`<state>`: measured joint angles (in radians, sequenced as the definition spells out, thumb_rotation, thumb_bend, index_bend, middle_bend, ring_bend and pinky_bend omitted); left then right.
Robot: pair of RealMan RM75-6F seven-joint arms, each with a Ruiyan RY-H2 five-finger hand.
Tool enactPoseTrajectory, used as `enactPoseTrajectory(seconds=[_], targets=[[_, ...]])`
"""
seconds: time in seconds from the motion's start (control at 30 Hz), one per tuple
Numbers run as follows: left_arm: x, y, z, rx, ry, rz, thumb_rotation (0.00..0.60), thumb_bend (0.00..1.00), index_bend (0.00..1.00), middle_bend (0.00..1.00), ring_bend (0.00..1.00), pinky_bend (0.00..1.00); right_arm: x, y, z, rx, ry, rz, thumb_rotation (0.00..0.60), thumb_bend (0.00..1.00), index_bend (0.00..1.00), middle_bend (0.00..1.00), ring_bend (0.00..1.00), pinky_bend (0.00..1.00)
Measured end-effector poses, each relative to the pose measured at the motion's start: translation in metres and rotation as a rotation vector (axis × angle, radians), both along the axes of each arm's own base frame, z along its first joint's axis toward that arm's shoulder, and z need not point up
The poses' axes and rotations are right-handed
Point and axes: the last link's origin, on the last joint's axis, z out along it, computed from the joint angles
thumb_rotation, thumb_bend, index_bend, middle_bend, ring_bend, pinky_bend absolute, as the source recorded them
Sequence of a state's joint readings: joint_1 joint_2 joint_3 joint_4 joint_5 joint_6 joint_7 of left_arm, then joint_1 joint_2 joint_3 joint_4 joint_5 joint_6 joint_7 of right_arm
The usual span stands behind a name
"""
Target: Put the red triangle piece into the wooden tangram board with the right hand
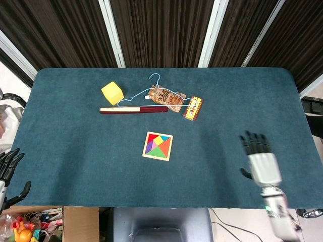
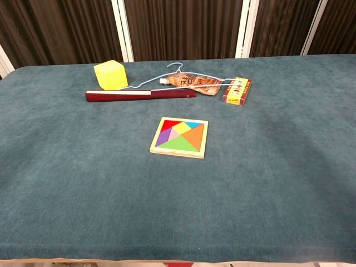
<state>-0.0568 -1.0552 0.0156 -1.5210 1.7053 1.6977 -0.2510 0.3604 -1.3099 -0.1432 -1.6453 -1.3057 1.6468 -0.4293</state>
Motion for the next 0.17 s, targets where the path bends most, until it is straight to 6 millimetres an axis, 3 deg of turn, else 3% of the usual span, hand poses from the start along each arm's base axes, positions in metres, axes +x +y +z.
enactPoseTrajectory(seconds=[0.17], targets=[[0.000,0.004,-0.005,0.012,0.030,0.024,0.600,0.44,0.00,0.00,0.00,0.02,-0.021,0.027,0.032,-0.063,-0.083,0.008,0.600,0.22,0.00,0.00,0.00,0.00]])
